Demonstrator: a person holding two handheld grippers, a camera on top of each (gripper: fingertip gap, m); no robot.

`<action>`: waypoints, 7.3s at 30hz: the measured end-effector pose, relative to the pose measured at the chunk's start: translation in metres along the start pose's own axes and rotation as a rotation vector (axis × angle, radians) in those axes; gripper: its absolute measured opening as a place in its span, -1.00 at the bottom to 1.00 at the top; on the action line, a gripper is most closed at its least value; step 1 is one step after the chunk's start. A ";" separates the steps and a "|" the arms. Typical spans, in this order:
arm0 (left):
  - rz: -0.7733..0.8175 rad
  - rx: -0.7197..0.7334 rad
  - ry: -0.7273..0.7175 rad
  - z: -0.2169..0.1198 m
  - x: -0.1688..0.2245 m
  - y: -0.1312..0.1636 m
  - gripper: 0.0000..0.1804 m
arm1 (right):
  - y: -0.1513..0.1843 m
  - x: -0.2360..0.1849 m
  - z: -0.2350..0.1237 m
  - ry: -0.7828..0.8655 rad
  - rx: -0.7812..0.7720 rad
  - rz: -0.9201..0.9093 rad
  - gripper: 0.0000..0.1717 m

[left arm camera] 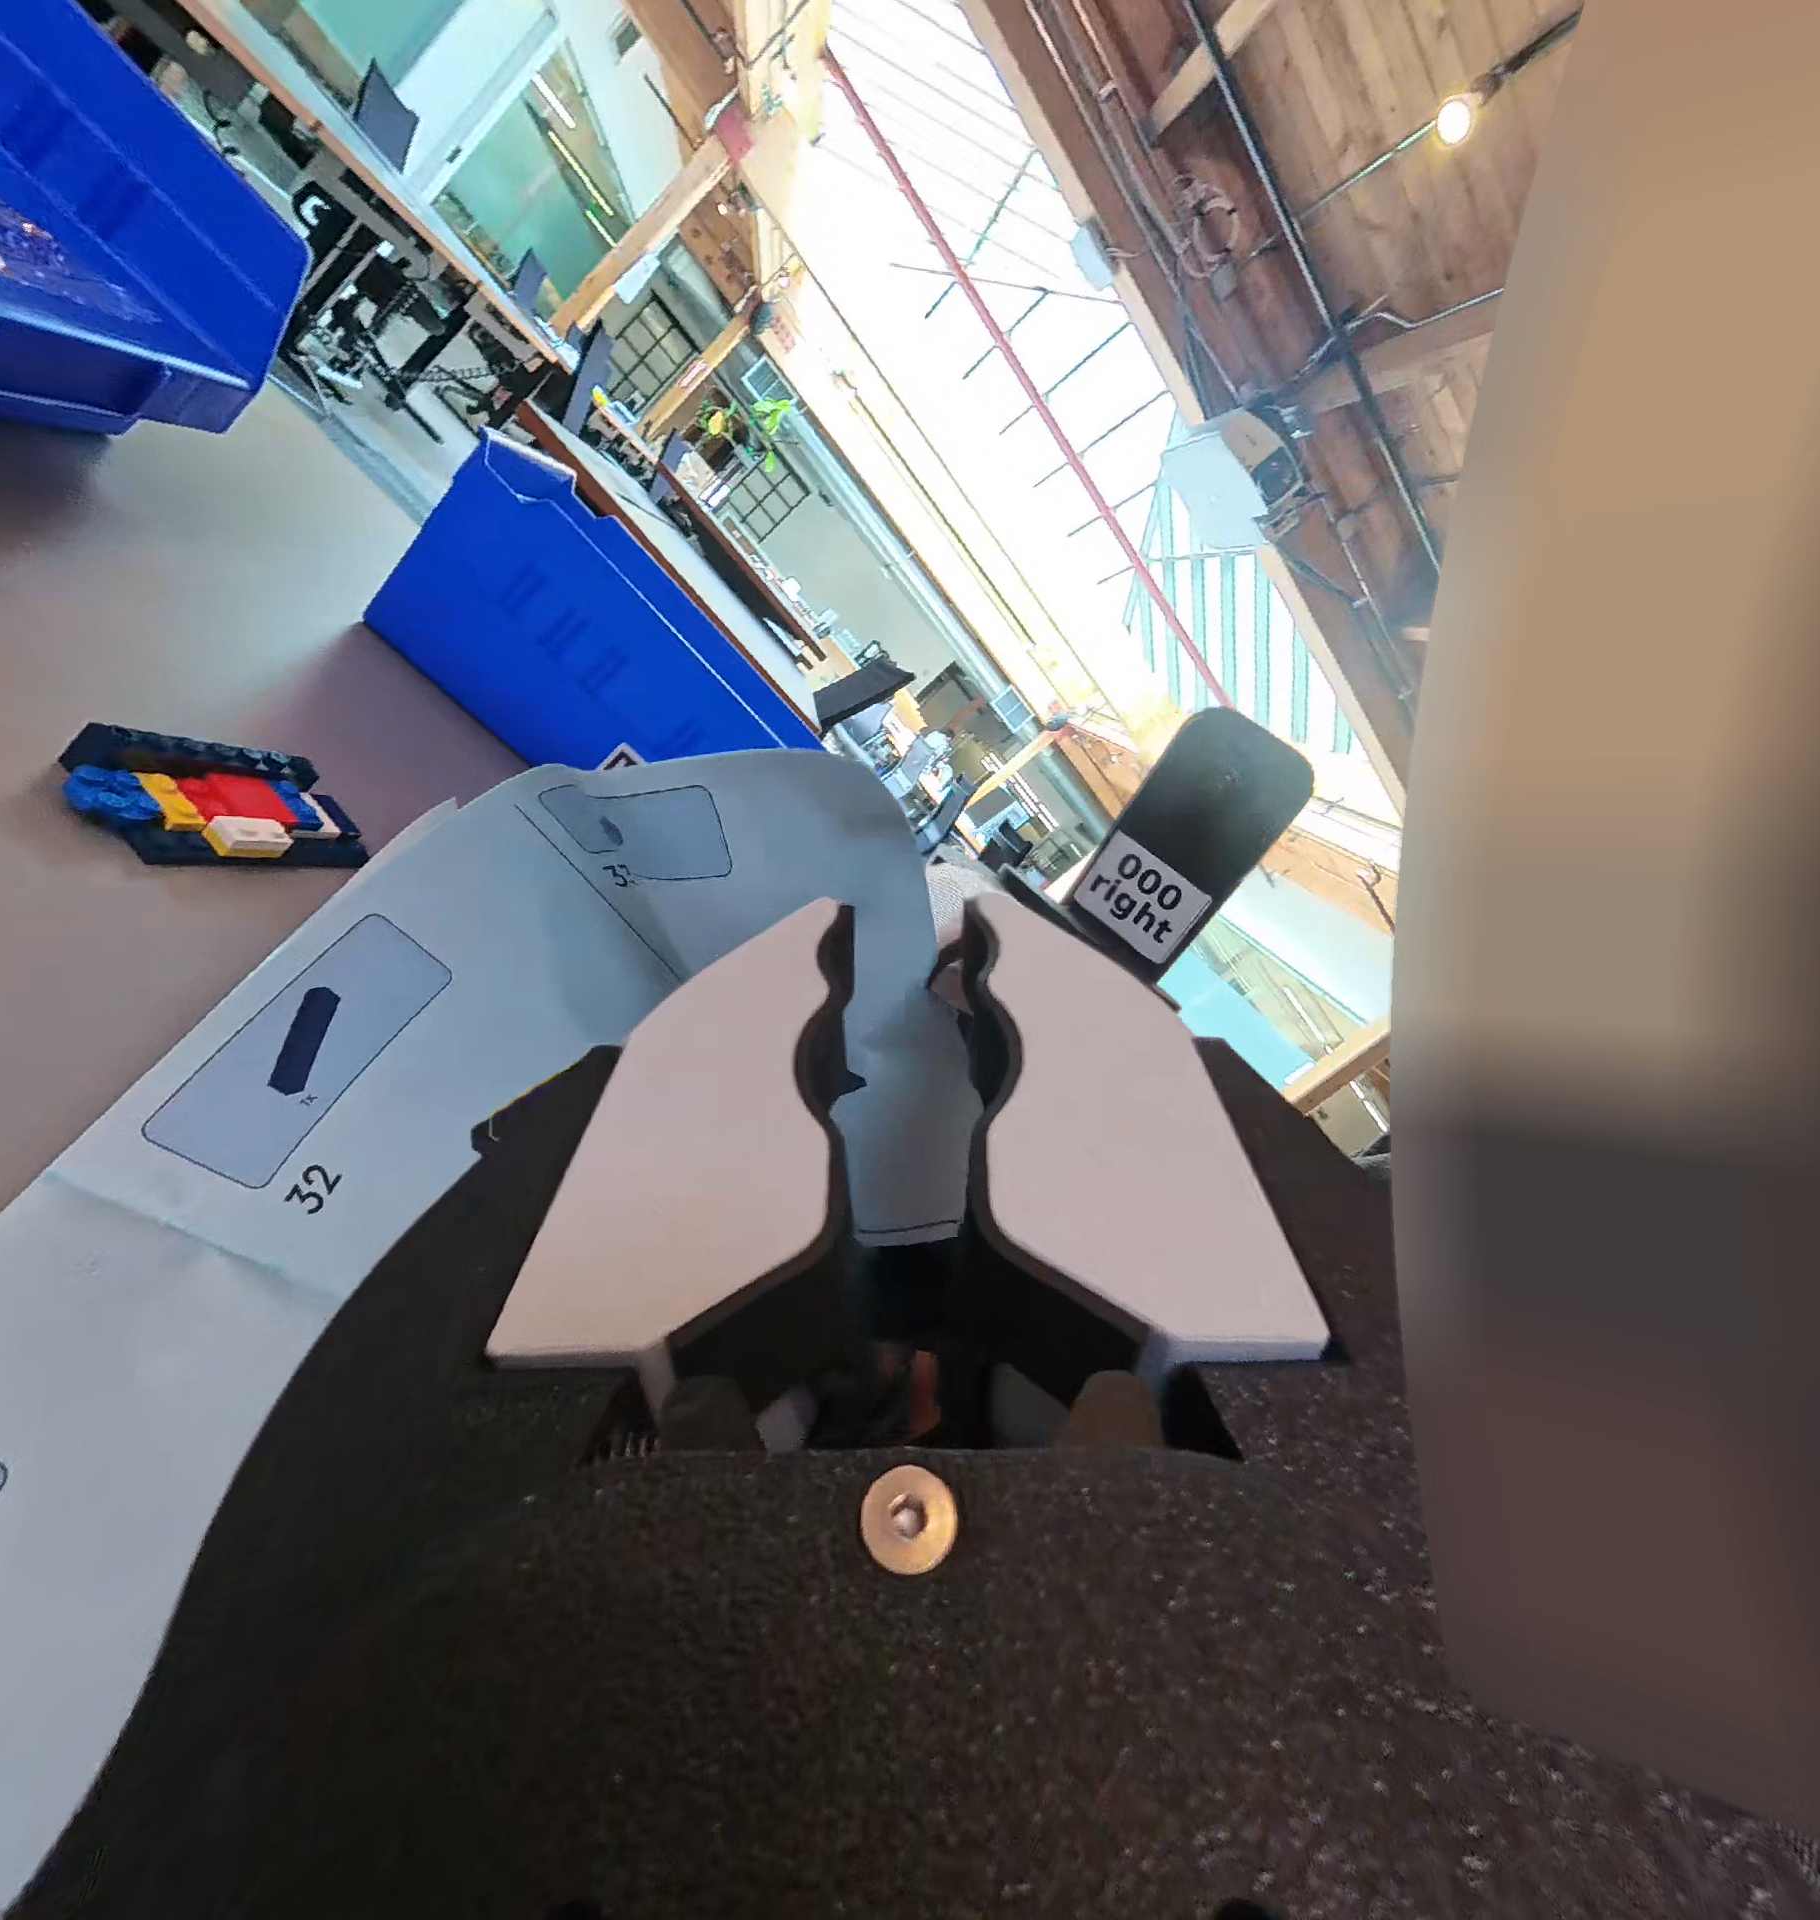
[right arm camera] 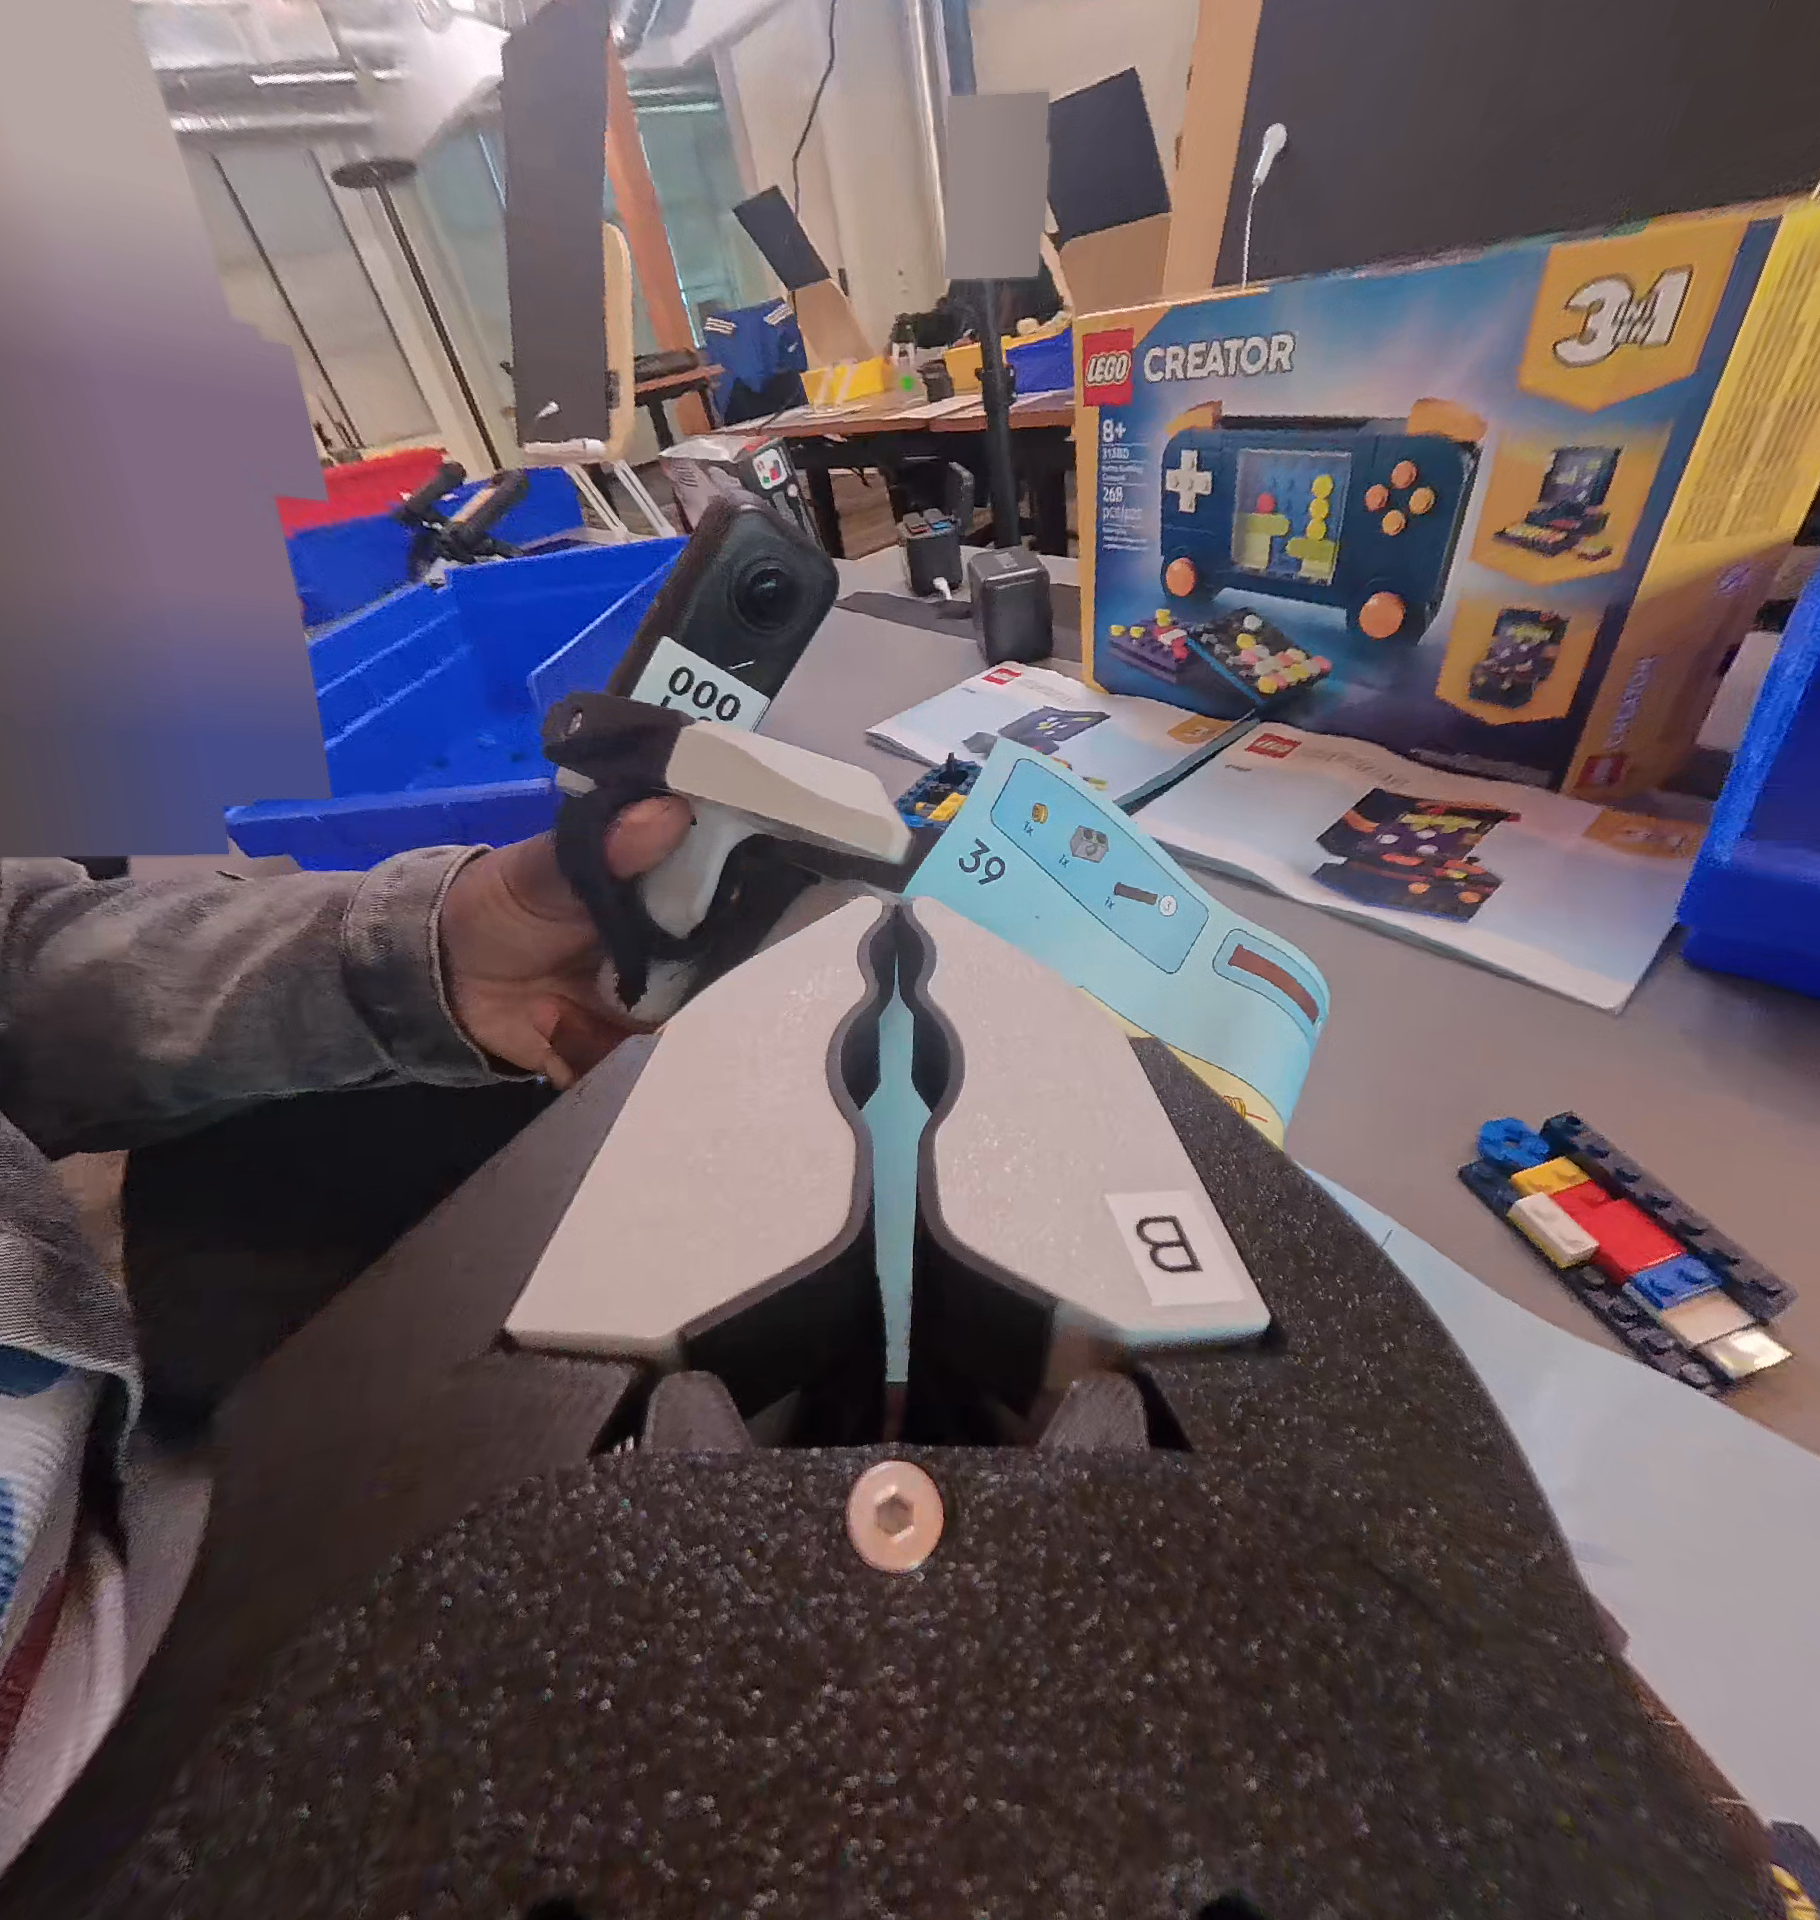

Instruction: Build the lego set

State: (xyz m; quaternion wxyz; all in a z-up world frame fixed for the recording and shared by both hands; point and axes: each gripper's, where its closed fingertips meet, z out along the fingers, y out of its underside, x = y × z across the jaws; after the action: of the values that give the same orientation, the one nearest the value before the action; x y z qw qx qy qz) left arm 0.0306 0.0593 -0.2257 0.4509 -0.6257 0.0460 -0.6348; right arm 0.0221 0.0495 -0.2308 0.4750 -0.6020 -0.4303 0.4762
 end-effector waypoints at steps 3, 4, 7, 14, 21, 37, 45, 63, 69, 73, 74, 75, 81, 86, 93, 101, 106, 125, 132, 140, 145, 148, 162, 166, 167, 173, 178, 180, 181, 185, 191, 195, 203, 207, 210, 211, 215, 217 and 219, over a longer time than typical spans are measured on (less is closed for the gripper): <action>-0.014 0.009 0.038 -0.001 0.003 -0.001 -0.93 | -0.001 -0.002 0.001 0.027 0.003 -0.035 -1.00; -0.017 0.009 0.045 -0.001 0.004 -0.001 -0.94 | -0.001 -0.002 0.001 0.030 0.006 -0.039 -1.00; -0.046 0.008 0.064 -0.002 0.005 -0.001 -0.94 | -0.001 -0.002 0.000 0.012 0.025 -0.001 -1.00; -0.148 0.021 0.122 -0.003 0.005 -0.001 -0.95 | -0.001 -0.002 0.000 -0.028 0.062 0.064 -1.00; -0.202 0.032 0.176 -0.004 0.008 -0.002 -0.96 | -0.005 -0.003 -0.002 -0.085 0.113 0.154 -1.00; -0.152 0.014 0.132 -0.004 0.002 0.001 -0.95 | 0.001 -0.001 0.000 -0.073 0.091 0.137 -1.00; -0.132 0.001 0.130 -0.003 0.003 0.003 -1.00 | 0.004 -0.003 0.002 -0.179 0.111 0.300 -1.00; -0.059 -0.038 0.037 -0.006 -0.009 0.003 -0.56 | 0.012 -0.004 0.003 -0.204 0.075 0.309 -1.00; 0.223 -0.080 -0.096 -0.007 -0.014 0.007 -0.98 | 0.026 -0.010 0.010 -0.187 -0.023 0.199 -1.00; 0.552 -0.145 -0.220 -0.009 -0.016 0.008 -1.00 | 0.005 -0.007 -0.002 -0.224 0.119 0.251 -0.85; 0.624 -0.166 -0.246 -0.009 -0.018 0.009 -1.00 | 0.000 -0.001 -0.005 -0.213 0.153 0.286 -0.78; 0.687 -0.185 -0.269 -0.009 -0.019 0.011 -1.00 | -0.002 0.004 -0.007 -0.195 0.173 0.321 -0.71; 0.841 -0.261 -0.282 -0.002 -0.016 0.027 -1.00 | 0.015 0.011 0.004 -0.081 0.066 0.313 -0.47; 0.829 -0.267 -0.242 0.000 -0.012 0.032 -1.00 | 0.013 0.005 0.004 -0.166 0.088 0.405 -0.80; 0.694 -0.195 -0.190 -0.001 -0.008 0.023 -1.00 | 0.011 0.008 0.002 -0.202 0.115 0.477 -0.75; 0.723 -0.212 -0.199 -0.002 -0.009 0.025 -1.00 | 0.013 0.005 0.003 -0.219 0.099 0.475 -0.85; 0.670 -0.206 -0.174 -0.001 -0.009 0.026 -0.98 | 0.013 0.005 0.003 -0.219 0.092 0.471 -0.91; 0.361 -0.115 -0.025 -0.007 -0.001 0.013 -1.00 | 0.010 0.093 -0.041 0.372 0.169 0.305 -0.95; 0.391 -0.112 -0.041 -0.006 -0.001 0.013 -1.00 | -0.045 0.014 -0.034 0.209 0.345 -0.163 -0.85; 0.448 -0.153 -0.031 -0.003 0.002 0.022 -1.00 | 0.002 0.005 -0.001 -0.127 0.122 0.315 -0.85; 0.476 -0.180 -0.044 -0.002 0.000 0.026 -1.00 | 0.005 0.003 0.000 -0.148 0.105 0.308 -0.97; 0.431 -0.170 -0.017 -0.002 0.002 0.025 -1.00 | 0.004 0.002 -0.002 -0.158 0.109 0.305 -0.98; 0.304 -0.043 0.007 -0.011 0.001 0.001 -1.00 | -0.065 0.111 -0.154 1.170 0.385 -0.369 -0.32; 0.306 -0.047 -0.003 -0.011 0.001 0.002 -1.00 | -0.097 0.014 -0.115 0.699 0.703 -0.653 -0.60; 0.310 -0.047 -0.006 -0.011 0.001 0.001 -1.00 | -0.091 -0.003 -0.096 0.541 0.680 -0.677 -0.81; 0.348 -0.202 -0.229 -0.037 -0.014 -0.004 -1.00 | -0.011 0.043 -0.028 0.355 0.110 -0.313 -0.83; 0.480 -0.488 -0.622 -0.107 -0.051 0.004 -0.99 | 0.050 0.050 -0.008 0.224 -0.238 -0.088 -0.84; 0.523 -0.564 -0.744 -0.130 -0.065 0.005 -0.99 | 0.068 0.037 -0.003 0.120 -0.378 -0.059 -0.85; 0.531 -0.597 -0.782 -0.138 -0.070 0.006 -0.99 | 0.074 0.032 -0.002 0.070 -0.451 -0.048 -0.85; 0.593 -0.709 -0.866 -0.152 -0.083 0.010 -0.99 | 0.087 0.016 0.000 -0.182 -0.641 -0.054 -0.96; 0.633 -0.865 -0.995 -0.178 -0.090 0.011 -1.00 | 0.085 0.008 0.022 -0.493 -0.441 0.005 -1.00; 0.599 -0.951 -1.086 -0.206 -0.097 0.019 -1.00 | 0.090 0.012 0.022 -0.494 -0.487 0.077 -1.00; 0.659 -0.978 -1.187 -0.211 -0.096 0.006 -0.89 | 0.121 0.014 0.023 -0.500 -0.747 0.284 -1.00; 0.952 -0.977 -1.380 -0.200 -0.073 -0.038 -0.79 | 0.122 0.014 0.023 -0.485 -0.736 0.251 -1.00; 0.988 -0.958 -1.079 -0.138 -0.055 -0.012 -0.81 | 0.122 0.014 0.023 -0.486 -0.734 0.253 -1.00; 0.968 -0.948 -0.924 -0.112 -0.047 0.006 -0.84 | 0.122 0.014 0.023 -0.487 -0.735 0.256 -1.00; 0.843 -1.003 -0.451 -0.044 -0.042 0.086 -0.97 | 0.121 0.014 0.023 -0.494 -0.737 0.277 -1.00; 0.729 -1.062 -0.412 -0.041 -0.068 0.111 -1.00 | 0.121 0.014 0.023 -0.497 -0.739 0.289 -1.00; 0.585 -0.967 -0.338 -0.033 -0.071 0.116 -0.99 | 0.121 0.014 0.024 -0.495 -0.740 0.309 -1.00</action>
State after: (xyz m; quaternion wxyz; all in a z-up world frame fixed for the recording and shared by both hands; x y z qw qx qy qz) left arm 0.0494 0.0194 -0.3581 0.2719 -0.8141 0.4283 -0.2824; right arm 0.0093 0.0450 -0.3538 0.0353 -0.6563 -0.5768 0.4851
